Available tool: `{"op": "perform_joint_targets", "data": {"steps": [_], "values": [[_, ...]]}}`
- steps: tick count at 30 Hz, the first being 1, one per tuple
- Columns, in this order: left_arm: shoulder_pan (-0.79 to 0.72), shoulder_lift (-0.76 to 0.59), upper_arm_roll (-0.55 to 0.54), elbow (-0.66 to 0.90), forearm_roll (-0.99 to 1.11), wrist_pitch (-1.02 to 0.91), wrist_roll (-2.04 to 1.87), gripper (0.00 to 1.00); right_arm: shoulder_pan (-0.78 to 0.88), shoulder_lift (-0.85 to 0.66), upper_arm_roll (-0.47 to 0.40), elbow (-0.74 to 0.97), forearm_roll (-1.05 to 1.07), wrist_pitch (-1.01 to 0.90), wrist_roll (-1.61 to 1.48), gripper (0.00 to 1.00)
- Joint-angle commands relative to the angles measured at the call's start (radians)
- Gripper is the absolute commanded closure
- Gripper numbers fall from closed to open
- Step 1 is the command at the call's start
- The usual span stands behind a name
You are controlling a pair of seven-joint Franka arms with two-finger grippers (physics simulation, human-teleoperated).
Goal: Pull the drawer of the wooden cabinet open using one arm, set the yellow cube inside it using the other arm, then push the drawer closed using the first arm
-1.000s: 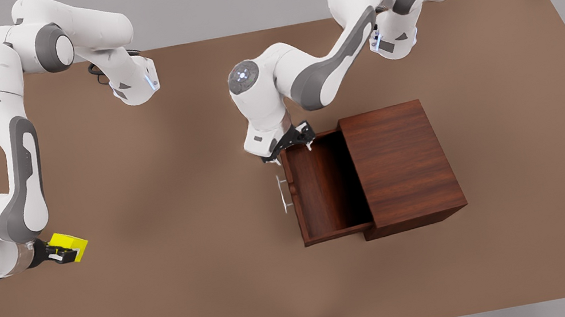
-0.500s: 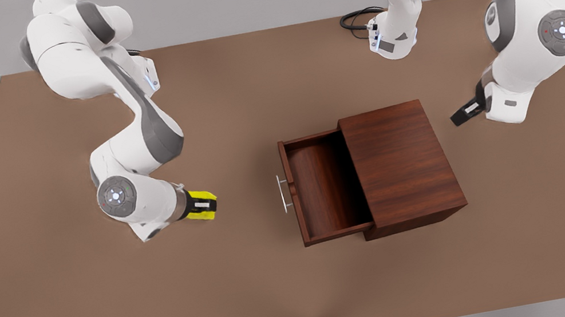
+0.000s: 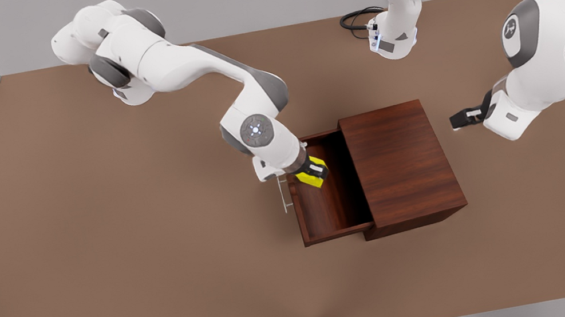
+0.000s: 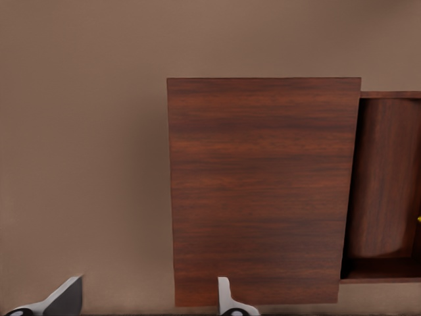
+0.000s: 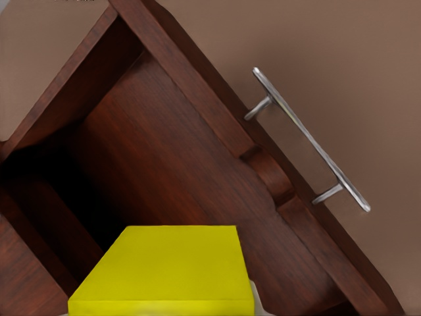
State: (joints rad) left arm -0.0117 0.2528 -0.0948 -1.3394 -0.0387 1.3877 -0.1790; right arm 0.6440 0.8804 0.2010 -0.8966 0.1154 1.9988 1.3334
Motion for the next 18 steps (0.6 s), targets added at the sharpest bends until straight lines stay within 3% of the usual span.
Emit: {"op": "perform_joint_targets", "data": {"steps": [1, 5, 6, 7, 11, 14, 15, 16, 17, 18], "values": [[-0.001, -0.001, 0.0, 0.0, -0.003, -0.064, 0.251, 0.0, 0.031, 0.029, -0.029, 0.028, -0.002, 0.114, 0.649, 0.27], [0.005, -0.003, 0.006, -0.026, -0.003, -0.064, 0.188, 0.0, 0.083, 0.083, -0.081, 0.062, -0.002, 0.133, 0.662, 0.27], [0.016, -0.012, 0.009, -0.044, -0.009, -0.064, 0.188, 0.0, 0.083, 0.083, -0.086, 0.062, -0.002, 0.133, 0.662, 0.1], [0.016, -0.012, 0.009, -0.043, -0.009, -0.061, 0.188, 0.0, 0.083, 0.083, -0.095, 0.062, -0.002, 0.133, 0.661, 0.0], [0.016, -0.012, 0.007, -0.038, -0.009, -0.061, 0.187, 0.0, 0.083, 0.075, -0.104, 0.062, -0.005, 0.107, 0.659, 0.0], [0.015, -0.026, 0.003, -0.029, 0.003, -0.062, 0.084, 0.0, -0.03, -0.092, -0.107, 0.064, -0.003, -0.19, 0.606, 0.0], [0.001, -0.024, -0.005, -0.027, 0.005, -0.053, -0.023, 0.05, -0.109, -0.139, -0.098, 0.064, -0.002, -0.285, 0.505, 0.0], [-0.047, -0.012, -0.005, -0.027, 0.0, -0.049, -0.149, 0.58, -0.165, -0.175, -0.101, 0.062, -0.005, -0.397, 0.368, 0.0], [-0.103, -0.01, -0.005, -0.026, 0.002, -0.042, -0.292, 1.0, -0.257, -0.199, -0.109, 0.062, -0.002, -0.497, 0.225, 0.0], [-0.136, -0.007, -0.005, -0.027, 0.003, -0.024, -0.422, 1.0, -0.329, -0.208, -0.114, 0.061, -0.008, -0.575, 0.071, 0.0]]}}
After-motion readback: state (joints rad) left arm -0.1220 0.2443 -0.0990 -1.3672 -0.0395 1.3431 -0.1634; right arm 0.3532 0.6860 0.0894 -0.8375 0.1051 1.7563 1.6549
